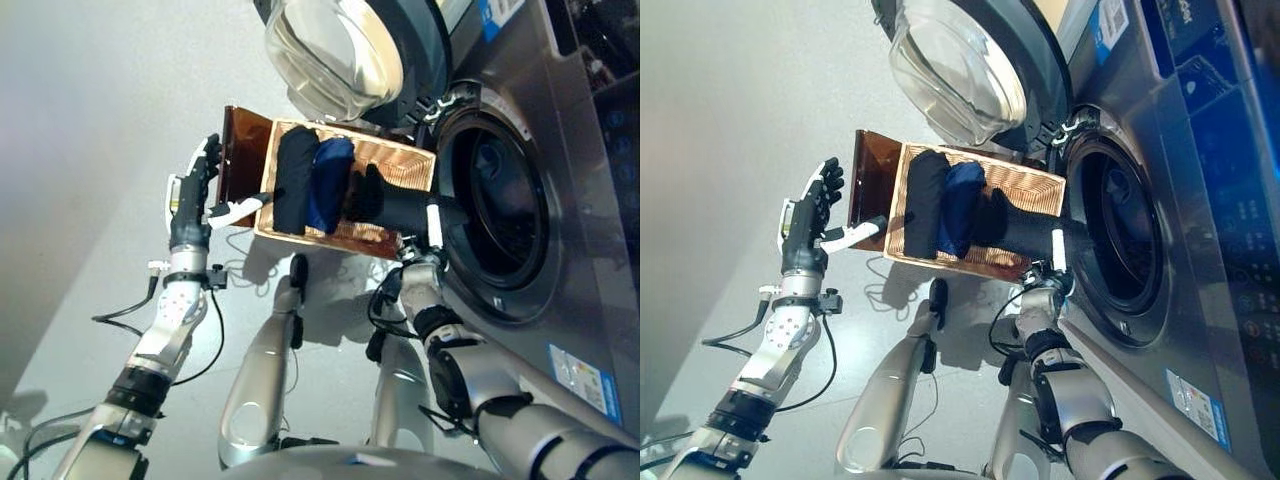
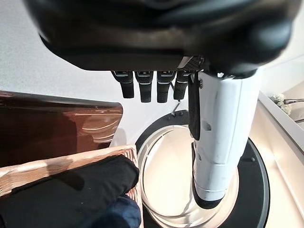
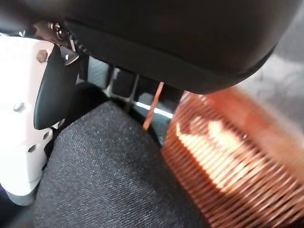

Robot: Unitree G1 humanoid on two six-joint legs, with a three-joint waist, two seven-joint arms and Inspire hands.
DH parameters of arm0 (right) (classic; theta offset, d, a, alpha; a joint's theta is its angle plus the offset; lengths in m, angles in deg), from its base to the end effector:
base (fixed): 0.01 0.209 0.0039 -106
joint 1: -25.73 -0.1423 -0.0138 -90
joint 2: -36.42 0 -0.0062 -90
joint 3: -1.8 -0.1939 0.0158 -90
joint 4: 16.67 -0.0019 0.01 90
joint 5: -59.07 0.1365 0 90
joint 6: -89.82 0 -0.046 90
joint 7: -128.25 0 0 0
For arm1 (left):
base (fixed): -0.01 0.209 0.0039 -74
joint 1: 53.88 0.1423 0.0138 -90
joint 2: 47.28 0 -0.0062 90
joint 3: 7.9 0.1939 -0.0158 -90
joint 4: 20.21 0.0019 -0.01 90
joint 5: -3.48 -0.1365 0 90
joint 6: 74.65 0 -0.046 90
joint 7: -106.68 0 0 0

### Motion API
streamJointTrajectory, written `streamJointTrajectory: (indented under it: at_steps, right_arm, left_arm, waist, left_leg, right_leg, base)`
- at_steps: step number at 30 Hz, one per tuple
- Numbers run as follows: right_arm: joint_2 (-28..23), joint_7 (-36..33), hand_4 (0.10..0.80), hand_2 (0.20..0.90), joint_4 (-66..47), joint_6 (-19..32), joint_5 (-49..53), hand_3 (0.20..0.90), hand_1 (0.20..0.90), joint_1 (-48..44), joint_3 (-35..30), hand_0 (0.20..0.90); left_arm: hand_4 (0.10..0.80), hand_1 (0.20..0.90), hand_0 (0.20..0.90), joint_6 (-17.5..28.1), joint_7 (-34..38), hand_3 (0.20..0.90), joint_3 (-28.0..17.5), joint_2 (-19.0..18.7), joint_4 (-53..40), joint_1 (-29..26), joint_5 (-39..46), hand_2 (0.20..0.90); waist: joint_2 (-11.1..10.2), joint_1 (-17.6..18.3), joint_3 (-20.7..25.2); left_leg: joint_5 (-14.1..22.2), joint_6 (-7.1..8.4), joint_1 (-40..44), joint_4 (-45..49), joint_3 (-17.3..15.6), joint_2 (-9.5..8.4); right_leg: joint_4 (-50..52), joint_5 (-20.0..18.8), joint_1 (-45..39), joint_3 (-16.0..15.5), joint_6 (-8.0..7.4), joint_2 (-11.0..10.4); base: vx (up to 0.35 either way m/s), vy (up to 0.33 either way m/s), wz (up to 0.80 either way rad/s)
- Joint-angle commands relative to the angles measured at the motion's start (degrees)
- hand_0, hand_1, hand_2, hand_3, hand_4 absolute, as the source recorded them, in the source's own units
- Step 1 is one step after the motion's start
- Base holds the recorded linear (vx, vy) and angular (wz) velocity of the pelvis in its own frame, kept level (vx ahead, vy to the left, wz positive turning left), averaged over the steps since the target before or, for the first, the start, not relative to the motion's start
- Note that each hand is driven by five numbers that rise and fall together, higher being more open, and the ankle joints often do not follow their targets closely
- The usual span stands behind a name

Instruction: Pick up the clothes and place them into the washing machine

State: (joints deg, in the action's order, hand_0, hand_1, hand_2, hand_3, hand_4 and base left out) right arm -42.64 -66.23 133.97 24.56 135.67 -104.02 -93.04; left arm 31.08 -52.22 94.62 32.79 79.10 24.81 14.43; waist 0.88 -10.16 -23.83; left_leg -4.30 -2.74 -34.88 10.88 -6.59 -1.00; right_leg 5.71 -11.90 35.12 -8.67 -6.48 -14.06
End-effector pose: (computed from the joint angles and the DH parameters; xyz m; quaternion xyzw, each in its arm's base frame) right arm 0.3120 -0.1662 0.0280 0.5360 0.0544 -0.3224 0.7783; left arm 0.2375 0.1970 0.0628 0.1093 -0.1437 0.0706 0.9810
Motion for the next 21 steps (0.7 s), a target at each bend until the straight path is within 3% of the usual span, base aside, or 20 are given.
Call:
streamJointTrajectory:
  at_steps: [1, 7, 21]
  right_arm:
    - [0.2, 5.0, 0.3, 0.2, -7.5, 5.5, 2.8, 0.2, 0.2, 3.5, -0.9, 0.2]
    - [2.1, 6.9, 0.3, 0.2, -10.8, 8.3, 6.0, 0.2, 0.2, 4.3, -1.7, 0.2]
    - [0.2, 4.3, 0.3, 0.2, -9.9, 10.7, 5.3, 0.2, 0.2, 2.9, -2.7, 0.2]
  left_arm:
    - [0.8, 0.9, 0.9, 7.2, 0.3, 0.9, -0.8, 0.3, -4.4, 3.6, 0.5, 0.9]
    - [0.8, 0.9, 0.9, 7.5, -1.0, 0.9, 0.4, 0.7, -4.5, 4.9, 2.0, 0.9]
    - [0.8, 0.9, 0.9, 7.8, -1.4, 0.9, 1.6, 0.0, -5.1, 7.6, 3.0, 0.9]
  waist:
    - [4.0, 0.7, 6.5]
    - [6.5, 0.9, 7.2]
    - [10.3, 1.7, 8.4]
  left_leg:
    - [4.5, 4.37, -5.2, 3.6, 2.4, 0.44]
    - [4.2, 4.49, -4.1, 3.1, 1.7, 0.56]
    - [3.7, 4.88, -2.8, 1.9, 0.7, 0.88]
  right_leg:
    - [0.0, 6.6, -4.3, -0.1, 0.09, -2.5]
    - [0.6, 7.0, -4.3, 1.0, 0.27, -2.3]
    - [2.4, 8.3, -2.8, 3.0, 0.75, -1.7]
  base:
    - [0.0, 0.0, 0.0]
    - [0.012, 0.022, -0.04]
    - [0.023, 0.01, -0.07]
